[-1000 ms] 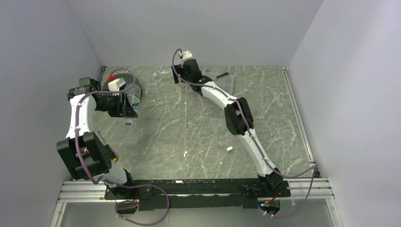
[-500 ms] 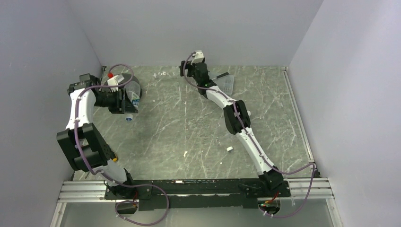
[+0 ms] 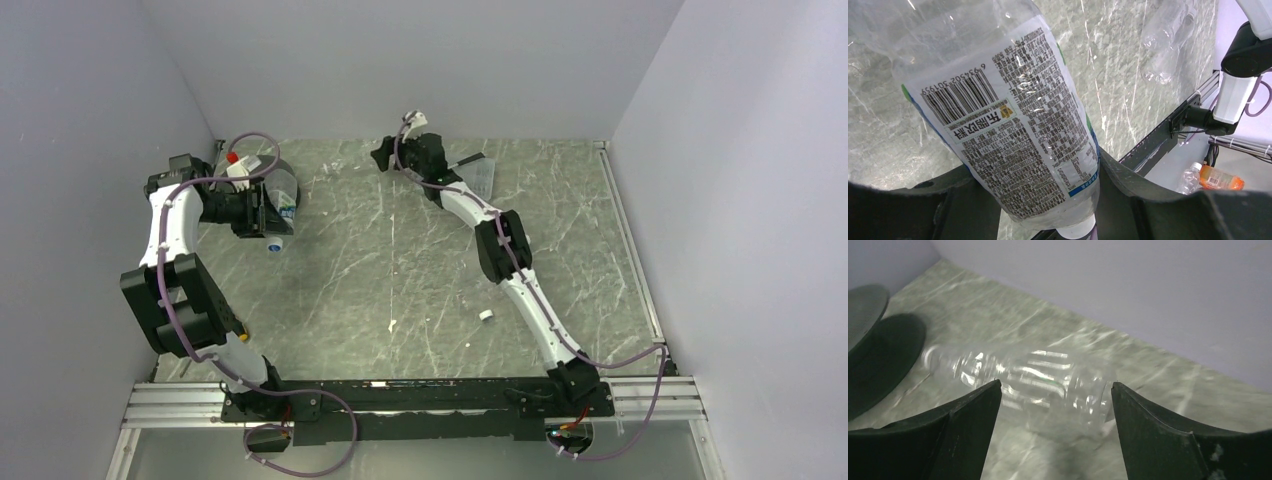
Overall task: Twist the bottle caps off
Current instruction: Move the plastic bottle to the corner of the board.
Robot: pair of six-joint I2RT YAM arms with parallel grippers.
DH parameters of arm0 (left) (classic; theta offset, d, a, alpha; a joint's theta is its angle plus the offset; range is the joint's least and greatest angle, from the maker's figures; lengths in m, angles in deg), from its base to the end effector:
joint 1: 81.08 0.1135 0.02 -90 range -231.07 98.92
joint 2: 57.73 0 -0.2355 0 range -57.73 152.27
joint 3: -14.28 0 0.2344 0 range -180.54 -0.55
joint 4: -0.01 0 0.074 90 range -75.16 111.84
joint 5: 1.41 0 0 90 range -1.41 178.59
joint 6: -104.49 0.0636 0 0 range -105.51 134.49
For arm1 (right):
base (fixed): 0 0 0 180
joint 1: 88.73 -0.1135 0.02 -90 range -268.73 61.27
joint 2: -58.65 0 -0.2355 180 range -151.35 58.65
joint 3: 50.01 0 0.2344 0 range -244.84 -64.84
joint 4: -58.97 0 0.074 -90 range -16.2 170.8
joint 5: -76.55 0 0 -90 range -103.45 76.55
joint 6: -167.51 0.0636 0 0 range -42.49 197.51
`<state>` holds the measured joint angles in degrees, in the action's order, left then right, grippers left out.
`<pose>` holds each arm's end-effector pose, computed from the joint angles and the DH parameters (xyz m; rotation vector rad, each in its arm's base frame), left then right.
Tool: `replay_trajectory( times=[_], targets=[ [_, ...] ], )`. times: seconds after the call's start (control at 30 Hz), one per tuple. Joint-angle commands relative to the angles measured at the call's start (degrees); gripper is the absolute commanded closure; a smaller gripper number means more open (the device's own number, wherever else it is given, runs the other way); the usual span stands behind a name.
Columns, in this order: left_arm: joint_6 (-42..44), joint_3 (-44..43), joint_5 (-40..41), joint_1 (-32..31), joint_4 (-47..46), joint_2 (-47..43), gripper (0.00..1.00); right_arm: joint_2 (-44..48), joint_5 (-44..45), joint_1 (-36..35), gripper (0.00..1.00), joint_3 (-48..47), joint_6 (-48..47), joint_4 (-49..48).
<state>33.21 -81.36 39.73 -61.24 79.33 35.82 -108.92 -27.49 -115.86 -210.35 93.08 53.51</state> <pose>0.2932 0.0549 0.2441 0.1021 2.4888 -0.9747 0.5431 0.2956 0.1305 -0.3609 1.6160 0.7689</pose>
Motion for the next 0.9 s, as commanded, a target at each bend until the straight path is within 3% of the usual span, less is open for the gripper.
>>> replay_trajectory(
  times=[0.0,0.27,0.37,0.5,0.6,0.67,0.77,0.87],
  targets=[
    [0.3,-1.2,-3.6,0.0,0.5,-3.3,0.66,7.3,-6.6,-3.7,0.18,3.7,-2.0,4.9],
    [0.3,0.6,-6.7,-0.3,2.8,-10.1,0.65,27.8,-4.1,-5.1,0.35,26.9,-3.5,12.4],
    [-0.9,2.2,-8.9,-0.7,2.8,-13.7,0.65,39.7,-1.2,-6.8,0.38,43.1,-3.4,10.8],
    [-4.2,3.7,-12.1,-2.9,2.0,-16.8,0.65,57.5,1.8,-10.9,0.24,61.7,-3.1,3.9],
    [-2.1,3.0,-16.6,-5.8,4.3,-17.5,0.63,68.6,4.2,-14.9,0.09,68.9,-2.6,3.0],
    [2.0,2.0,-18.9,-8.4,7.6,-17.4,0.64,75.3,1.0,-15.5,0.02,72.1,1.4,1.6],
    [10.1,0.7,-21.9,-10.4,14.8,-17.3,0.65,83.1,-3.8,-15.2,0.00,75.6,8.7,0.4],
    [13.2,1.5,-25.3,-10.7,14.9,-19.6,0.66,88.1,-8.8,-15.3,0.00,78.2,16.0,-2.3]
  ],
)
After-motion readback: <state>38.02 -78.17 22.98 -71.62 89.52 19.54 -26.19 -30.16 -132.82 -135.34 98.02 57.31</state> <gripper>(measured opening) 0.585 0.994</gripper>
